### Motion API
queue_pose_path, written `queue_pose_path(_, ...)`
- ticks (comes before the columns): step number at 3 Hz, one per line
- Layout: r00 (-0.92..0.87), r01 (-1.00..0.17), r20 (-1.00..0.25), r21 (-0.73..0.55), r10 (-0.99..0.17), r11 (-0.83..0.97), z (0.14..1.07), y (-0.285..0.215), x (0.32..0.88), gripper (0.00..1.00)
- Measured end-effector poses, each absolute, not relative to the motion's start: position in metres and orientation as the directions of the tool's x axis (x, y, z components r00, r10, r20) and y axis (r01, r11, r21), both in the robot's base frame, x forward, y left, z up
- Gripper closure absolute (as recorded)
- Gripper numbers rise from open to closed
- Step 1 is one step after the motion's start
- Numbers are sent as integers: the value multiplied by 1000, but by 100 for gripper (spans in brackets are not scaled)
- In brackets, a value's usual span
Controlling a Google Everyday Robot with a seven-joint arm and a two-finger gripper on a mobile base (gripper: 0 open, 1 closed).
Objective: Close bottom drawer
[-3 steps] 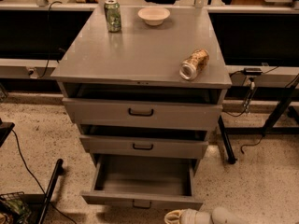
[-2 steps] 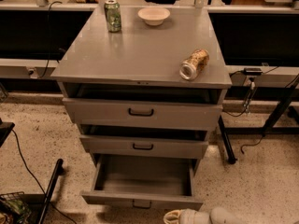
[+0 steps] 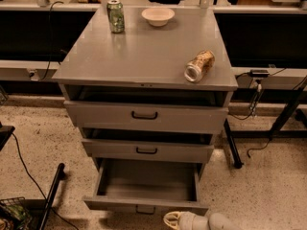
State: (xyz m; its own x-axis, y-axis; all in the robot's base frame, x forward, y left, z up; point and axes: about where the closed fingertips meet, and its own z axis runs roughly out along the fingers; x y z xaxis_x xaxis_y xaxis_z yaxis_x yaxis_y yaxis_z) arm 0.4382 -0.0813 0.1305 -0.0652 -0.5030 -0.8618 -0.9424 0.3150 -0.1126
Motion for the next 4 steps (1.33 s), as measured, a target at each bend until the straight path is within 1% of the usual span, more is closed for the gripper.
queue_pose_path(2,-25,-911,-855,-194,-519,364,102,-86,472,100)
queue_pose_path(4,47,-866,-858,-290,-511,407,109,-100,519,100)
